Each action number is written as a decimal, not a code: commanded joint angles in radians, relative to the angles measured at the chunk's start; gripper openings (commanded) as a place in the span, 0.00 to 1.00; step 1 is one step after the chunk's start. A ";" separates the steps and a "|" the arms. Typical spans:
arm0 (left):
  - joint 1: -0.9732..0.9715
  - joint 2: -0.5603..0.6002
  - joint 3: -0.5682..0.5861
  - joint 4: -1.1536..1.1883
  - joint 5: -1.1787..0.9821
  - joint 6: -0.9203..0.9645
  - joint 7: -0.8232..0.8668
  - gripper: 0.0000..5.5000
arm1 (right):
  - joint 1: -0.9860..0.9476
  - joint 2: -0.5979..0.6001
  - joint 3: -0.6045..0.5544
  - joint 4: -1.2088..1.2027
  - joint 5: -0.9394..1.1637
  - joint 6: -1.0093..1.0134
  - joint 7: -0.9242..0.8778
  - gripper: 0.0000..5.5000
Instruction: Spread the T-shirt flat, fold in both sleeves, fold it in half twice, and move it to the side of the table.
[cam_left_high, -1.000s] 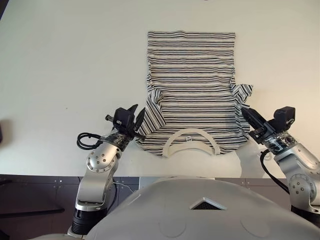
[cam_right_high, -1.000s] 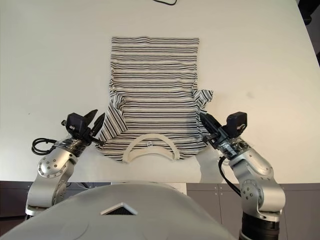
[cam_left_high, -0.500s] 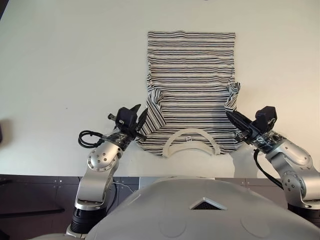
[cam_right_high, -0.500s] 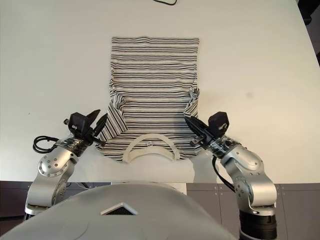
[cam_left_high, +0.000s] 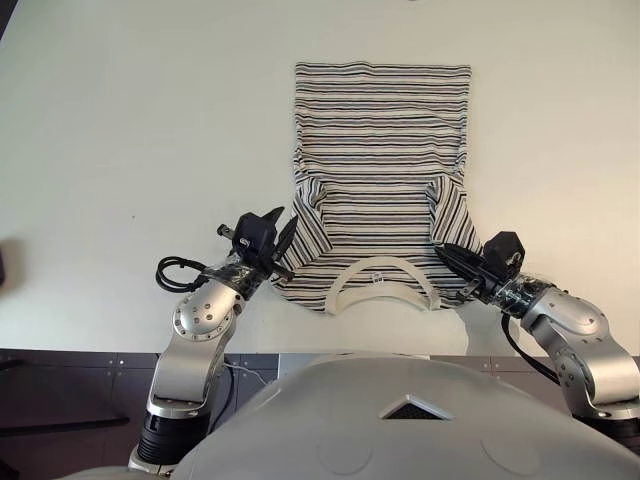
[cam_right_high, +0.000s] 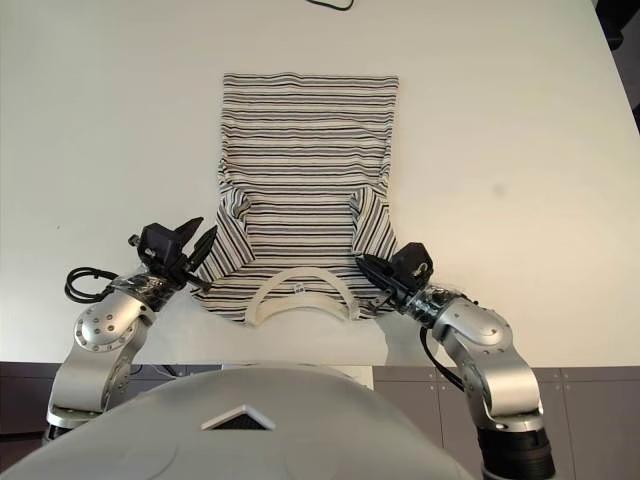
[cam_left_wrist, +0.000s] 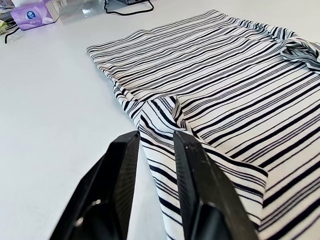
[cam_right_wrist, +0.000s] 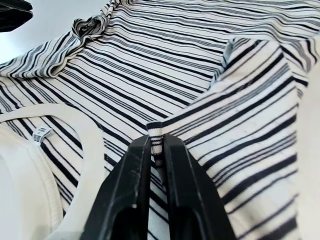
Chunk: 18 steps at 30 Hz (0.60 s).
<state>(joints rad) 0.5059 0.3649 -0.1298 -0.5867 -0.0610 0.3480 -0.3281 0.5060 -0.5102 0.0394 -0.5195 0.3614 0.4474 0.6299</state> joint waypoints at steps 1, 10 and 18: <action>-0.007 0.012 -0.002 0.009 0.018 0.009 -0.002 0.23 | -0.020 -0.027 -0.015 -0.043 0.079 0.024 0.062 0.16; 0.000 0.005 -0.001 0.026 0.038 -0.012 0.007 0.23 | -0.224 -0.145 -0.217 0.106 0.262 0.102 0.158 0.16; -0.017 0.076 0.048 0.064 0.044 -0.047 -0.056 0.23 | -0.053 -0.148 -0.063 0.285 0.023 -0.167 0.265 0.16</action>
<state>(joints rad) 0.4990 0.4204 -0.0977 -0.5373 -0.0176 0.3096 -0.3686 0.4306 -0.6491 -0.0534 -0.3081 0.4488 0.3585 0.8757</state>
